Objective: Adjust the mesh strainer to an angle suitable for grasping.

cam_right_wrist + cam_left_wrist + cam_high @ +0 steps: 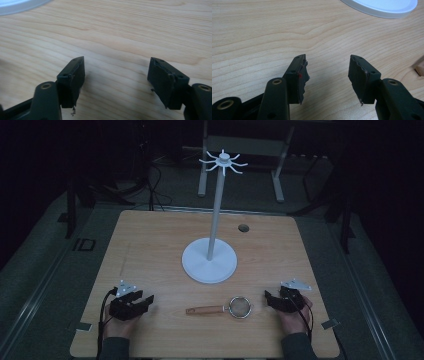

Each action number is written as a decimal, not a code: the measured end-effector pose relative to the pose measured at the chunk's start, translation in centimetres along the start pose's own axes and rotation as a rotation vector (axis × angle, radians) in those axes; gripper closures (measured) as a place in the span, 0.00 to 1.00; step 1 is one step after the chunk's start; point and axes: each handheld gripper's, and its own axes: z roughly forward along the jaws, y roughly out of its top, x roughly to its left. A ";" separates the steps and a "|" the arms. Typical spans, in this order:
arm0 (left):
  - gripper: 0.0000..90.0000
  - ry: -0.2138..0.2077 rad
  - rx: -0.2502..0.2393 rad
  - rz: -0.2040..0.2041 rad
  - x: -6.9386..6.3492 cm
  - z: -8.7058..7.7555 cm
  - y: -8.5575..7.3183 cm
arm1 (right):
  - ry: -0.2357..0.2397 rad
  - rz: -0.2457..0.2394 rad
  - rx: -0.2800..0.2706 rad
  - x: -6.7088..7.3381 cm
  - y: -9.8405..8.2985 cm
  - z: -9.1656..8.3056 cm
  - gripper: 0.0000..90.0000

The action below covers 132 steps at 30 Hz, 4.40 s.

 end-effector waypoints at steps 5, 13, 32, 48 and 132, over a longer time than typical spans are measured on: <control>0.54 0.004 -0.006 -0.004 0.2 -0.1 0.0 | 0.056 0.037 -0.020 0.2 0.3 -0.6 0.48; 0.54 0.004 -0.007 0.004 0.2 -0.1 -0.1 | 0.085 -0.039 -0.049 1.5 1.4 -2.1 0.53; 0.54 -0.007 -0.014 0.005 0.2 -0.1 0.0 | 0.200 -0.341 0.004 5.7 5.1 -2.7 0.51; 0.54 -0.010 -0.018 0.004 0.2 -0.2 0.0 | 0.277 -0.547 0.048 9.4 6.9 -2.3 0.52; 0.53 -0.014 -0.004 0.003 0.3 0.0 0.0 | 0.552 -0.850 0.430 17.0 7.1 2.8 0.75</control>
